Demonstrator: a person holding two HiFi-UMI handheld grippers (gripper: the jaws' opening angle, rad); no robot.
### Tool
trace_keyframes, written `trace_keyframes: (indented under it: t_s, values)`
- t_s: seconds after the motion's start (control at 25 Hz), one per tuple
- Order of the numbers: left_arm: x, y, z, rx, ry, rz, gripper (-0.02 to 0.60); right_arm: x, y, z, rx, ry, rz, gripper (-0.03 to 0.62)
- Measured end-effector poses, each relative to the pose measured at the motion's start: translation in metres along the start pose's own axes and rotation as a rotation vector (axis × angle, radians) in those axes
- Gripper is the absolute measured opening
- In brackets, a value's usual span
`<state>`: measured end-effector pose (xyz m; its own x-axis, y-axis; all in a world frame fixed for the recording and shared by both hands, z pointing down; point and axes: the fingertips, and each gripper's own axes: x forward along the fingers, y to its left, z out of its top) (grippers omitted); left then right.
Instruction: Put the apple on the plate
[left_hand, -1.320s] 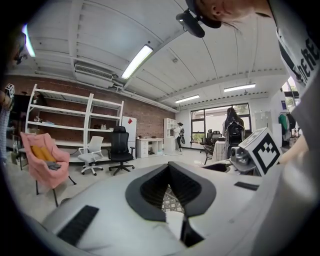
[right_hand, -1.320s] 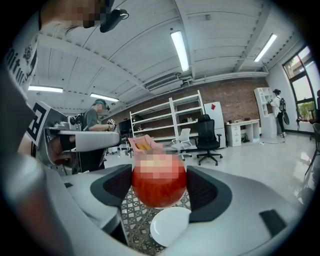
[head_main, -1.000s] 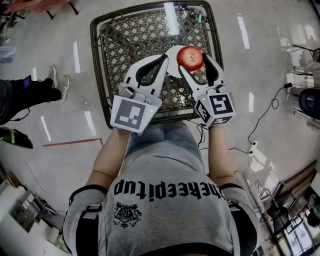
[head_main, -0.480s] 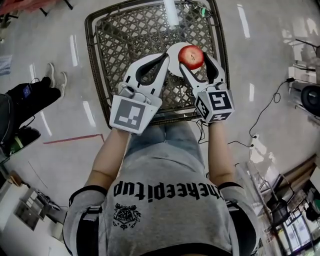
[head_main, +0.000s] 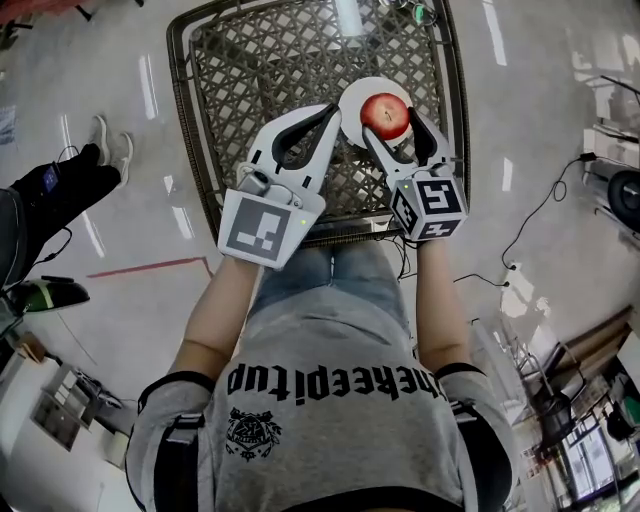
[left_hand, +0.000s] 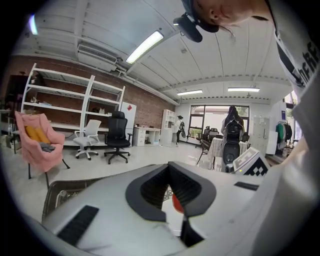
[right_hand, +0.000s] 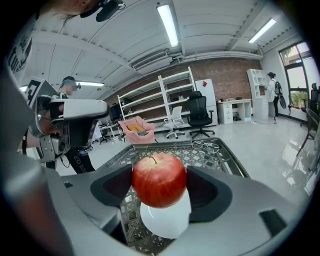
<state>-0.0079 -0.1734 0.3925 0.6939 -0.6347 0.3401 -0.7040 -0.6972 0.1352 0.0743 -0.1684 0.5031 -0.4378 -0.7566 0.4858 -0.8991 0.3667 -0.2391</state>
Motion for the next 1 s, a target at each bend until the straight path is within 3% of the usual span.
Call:
trace_keyframes:
  t_s: [1.0]
  values:
    - [0.001, 0.028, -0.018, -0.033, 0.013, 0.032, 0.031, 0.039, -0.007, -0.049, 0.017, 0.110, -0.034, 0.359]
